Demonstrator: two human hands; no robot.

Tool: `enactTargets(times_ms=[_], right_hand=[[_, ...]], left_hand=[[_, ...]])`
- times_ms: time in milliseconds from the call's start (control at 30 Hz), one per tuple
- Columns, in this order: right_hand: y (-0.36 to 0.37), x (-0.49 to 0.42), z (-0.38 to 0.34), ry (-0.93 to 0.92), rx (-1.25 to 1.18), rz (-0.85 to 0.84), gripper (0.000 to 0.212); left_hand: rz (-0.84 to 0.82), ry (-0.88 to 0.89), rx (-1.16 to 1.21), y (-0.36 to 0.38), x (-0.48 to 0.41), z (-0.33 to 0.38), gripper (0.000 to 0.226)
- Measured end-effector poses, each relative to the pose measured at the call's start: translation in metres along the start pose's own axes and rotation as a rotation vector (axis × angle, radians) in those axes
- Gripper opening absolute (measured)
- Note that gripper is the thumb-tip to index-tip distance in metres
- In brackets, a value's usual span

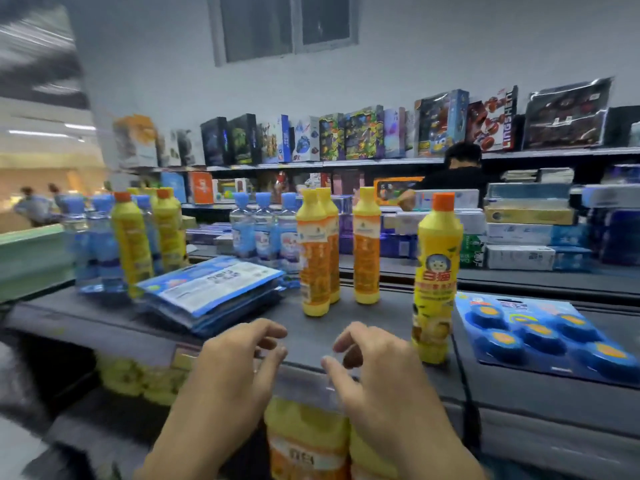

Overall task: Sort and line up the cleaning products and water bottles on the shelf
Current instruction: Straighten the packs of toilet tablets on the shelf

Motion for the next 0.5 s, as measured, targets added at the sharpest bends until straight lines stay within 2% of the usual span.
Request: enactTargets(times_ms=[133,300,400,500], right_hand=[[0.056,-0.043,-0.055,-0.066,-0.031,0.006,0.019],[0.112,-0.093,-0.104,-0.158,0.053,-0.041,0.037],[0.133,-0.113,-0.118,-0.167,0.078,-0.074,0.043],[0.15,-0.125,-0.123,-0.137,0.133,-0.146,0.055]], left_hand=[[0.103,-0.024,-0.017,-0.036,-0.009,-0.073,0.026],[0.181,-0.033,0.052,-0.07,-0.024,-0.135,0.028],[0.118,0.002,0.06,-0.067,-0.034,-0.155,0.04],[0.019,0.01,0.057,-0.055,-0.041,-0.167,0.062]])
Point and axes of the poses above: each hand's wrist, its own x-axis away from the middle knuckle, its own y-axis out of the palm, z = x × y, the point moved 4 cm from there along -x, towards the middle knuckle, and after that the axes turned 10 degrees about -y, right-handed, at the moved point
